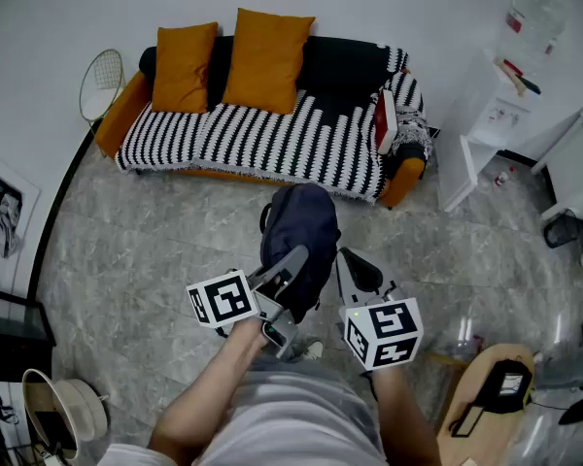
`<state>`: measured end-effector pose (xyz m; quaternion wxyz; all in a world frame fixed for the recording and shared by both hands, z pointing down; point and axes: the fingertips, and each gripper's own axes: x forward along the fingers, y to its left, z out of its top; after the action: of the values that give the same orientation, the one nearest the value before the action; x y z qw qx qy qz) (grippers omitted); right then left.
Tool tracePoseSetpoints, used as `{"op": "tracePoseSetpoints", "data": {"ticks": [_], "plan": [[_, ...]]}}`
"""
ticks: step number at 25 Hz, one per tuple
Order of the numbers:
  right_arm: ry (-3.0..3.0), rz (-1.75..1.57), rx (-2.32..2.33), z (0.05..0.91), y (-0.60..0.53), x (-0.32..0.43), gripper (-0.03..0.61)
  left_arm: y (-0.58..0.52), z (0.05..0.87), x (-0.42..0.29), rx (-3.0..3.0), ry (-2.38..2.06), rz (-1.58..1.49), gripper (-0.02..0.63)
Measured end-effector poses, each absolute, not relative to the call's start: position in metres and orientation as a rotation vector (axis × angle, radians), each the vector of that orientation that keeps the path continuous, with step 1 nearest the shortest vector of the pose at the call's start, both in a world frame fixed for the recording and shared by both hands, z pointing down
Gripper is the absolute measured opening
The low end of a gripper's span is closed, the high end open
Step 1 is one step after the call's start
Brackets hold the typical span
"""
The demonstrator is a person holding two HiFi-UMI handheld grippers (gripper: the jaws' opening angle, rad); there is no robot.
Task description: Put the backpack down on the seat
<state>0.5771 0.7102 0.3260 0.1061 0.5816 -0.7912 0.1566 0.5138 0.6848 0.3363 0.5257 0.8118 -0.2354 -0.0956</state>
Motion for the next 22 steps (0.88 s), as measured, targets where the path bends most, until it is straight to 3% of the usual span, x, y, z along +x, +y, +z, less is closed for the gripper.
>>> {"op": "tracePoseSetpoints", "data": {"ticks": [22], "plan": [[-2.339,0.489,1.679,0.340,0.631,0.566,0.002,0.613,0.356,0.500,1.894,-0.587,-0.244,0.008]]}}
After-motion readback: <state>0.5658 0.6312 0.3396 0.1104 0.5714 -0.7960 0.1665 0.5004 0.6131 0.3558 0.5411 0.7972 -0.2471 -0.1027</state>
